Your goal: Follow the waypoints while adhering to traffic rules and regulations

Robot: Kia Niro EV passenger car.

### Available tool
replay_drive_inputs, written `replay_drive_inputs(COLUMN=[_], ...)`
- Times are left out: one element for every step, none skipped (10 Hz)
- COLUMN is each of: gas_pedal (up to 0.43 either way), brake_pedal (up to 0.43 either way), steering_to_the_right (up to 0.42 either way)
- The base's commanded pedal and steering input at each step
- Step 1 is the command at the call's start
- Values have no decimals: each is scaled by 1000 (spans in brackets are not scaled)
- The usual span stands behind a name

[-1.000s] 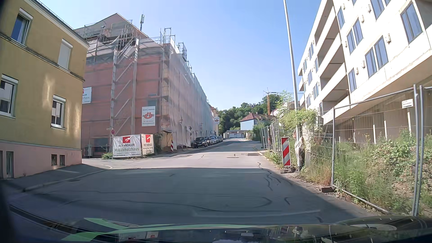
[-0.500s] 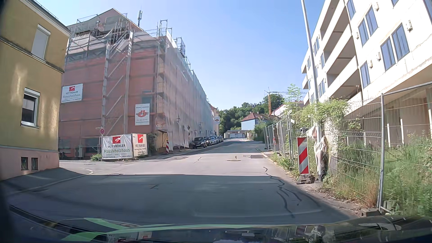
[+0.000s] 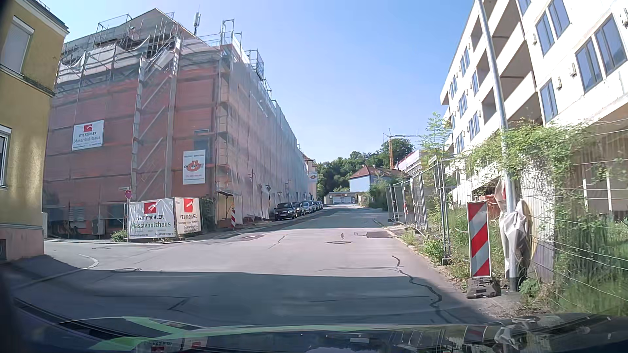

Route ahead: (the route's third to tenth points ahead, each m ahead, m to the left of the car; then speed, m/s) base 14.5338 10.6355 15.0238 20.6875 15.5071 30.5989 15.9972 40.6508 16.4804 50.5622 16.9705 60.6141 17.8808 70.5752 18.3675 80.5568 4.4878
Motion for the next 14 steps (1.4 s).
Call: replay_drive_inputs(gas_pedal=[98,87,87,87,87,87,87,87,87,87,87,87,87,79], brake_pedal=[0,0,0,0,0,0,0,0,0,0,0,0,0,0], steering_to_the_right=[6,5,4,2,-1,-11,-21,-36,-48,-69,-99,-131,-159,-165])
